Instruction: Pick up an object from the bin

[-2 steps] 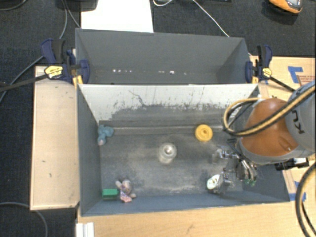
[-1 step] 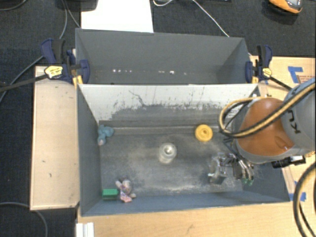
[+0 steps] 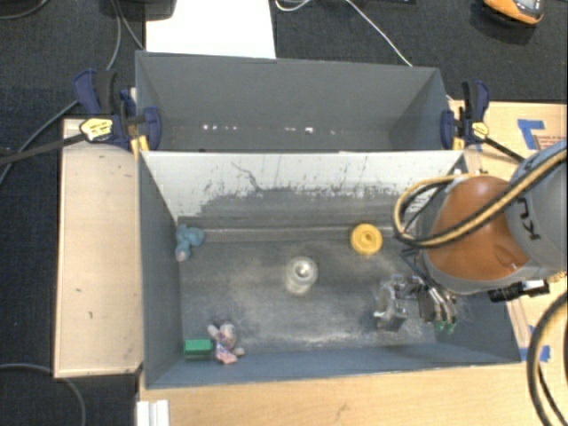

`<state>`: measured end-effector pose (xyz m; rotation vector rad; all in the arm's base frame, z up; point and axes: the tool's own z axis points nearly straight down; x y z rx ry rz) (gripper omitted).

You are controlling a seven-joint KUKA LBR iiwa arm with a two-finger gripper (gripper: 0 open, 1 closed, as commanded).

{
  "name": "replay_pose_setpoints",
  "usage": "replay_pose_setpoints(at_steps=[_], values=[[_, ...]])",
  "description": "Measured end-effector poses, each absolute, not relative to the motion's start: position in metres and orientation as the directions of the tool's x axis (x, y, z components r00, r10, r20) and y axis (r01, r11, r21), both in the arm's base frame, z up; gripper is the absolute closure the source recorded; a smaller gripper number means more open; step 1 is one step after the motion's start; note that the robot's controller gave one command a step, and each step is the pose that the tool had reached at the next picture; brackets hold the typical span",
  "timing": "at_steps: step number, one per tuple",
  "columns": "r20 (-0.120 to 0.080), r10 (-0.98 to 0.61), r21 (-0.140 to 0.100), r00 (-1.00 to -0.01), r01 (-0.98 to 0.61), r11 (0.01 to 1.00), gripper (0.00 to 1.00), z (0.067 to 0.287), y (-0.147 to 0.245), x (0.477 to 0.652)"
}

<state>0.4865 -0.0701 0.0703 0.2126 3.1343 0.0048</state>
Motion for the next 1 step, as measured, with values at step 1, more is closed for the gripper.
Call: replay_pose_setpoints(at_steps=[1], values=[[0.002,0.129,0.003,-0.992,0.129,0.992,1.0,0.1563,-0.0724,0.4919]])
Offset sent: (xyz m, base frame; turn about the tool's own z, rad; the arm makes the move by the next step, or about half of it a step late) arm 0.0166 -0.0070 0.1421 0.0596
